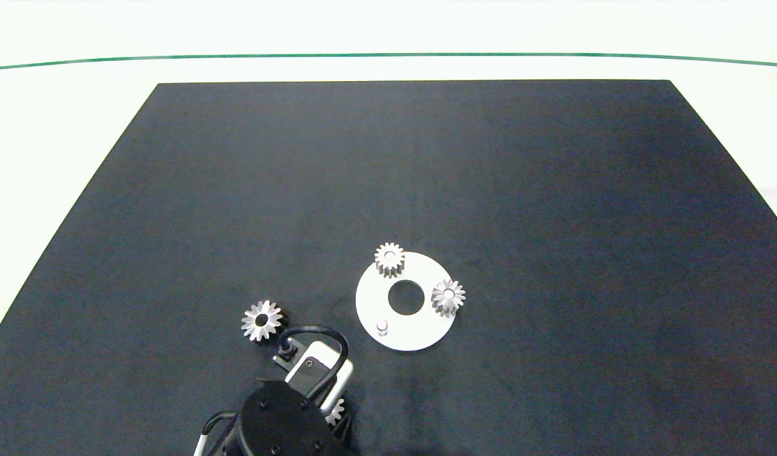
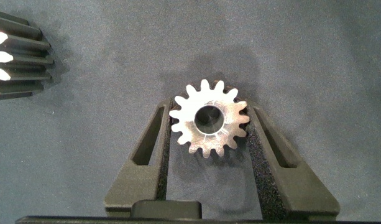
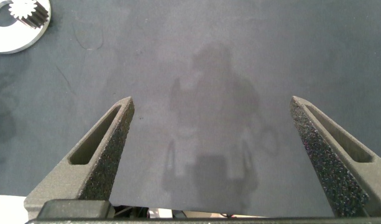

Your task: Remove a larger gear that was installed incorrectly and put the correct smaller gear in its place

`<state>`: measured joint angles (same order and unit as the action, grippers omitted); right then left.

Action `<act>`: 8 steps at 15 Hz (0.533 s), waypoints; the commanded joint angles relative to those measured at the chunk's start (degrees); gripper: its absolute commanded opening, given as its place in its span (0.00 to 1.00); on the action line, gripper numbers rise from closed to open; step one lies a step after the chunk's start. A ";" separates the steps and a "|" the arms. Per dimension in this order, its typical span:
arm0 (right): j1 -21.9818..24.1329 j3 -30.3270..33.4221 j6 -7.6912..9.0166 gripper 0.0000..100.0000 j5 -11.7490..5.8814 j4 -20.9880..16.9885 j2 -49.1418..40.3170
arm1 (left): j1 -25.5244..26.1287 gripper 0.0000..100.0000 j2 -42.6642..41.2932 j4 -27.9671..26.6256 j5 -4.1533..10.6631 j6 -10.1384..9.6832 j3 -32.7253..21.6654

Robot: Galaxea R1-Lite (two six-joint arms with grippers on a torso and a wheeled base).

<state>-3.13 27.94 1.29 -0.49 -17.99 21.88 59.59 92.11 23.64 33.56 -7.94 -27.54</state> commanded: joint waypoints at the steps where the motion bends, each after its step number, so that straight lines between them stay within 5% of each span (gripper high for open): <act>1: -0.03 0.01 0.03 1.00 -0.04 -0.11 0.00 | -0.44 0.32 0.88 1.94 0.19 0.03 1.35; 8: -0.03 0.01 0.03 1.00 -0.04 -0.11 0.09 | -0.88 0.18 1.14 2.99 -0.07 0.03 1.79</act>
<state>-3.13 27.94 1.32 -0.51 -18.02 21.86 58.80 93.08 26.76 33.34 -7.85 -25.75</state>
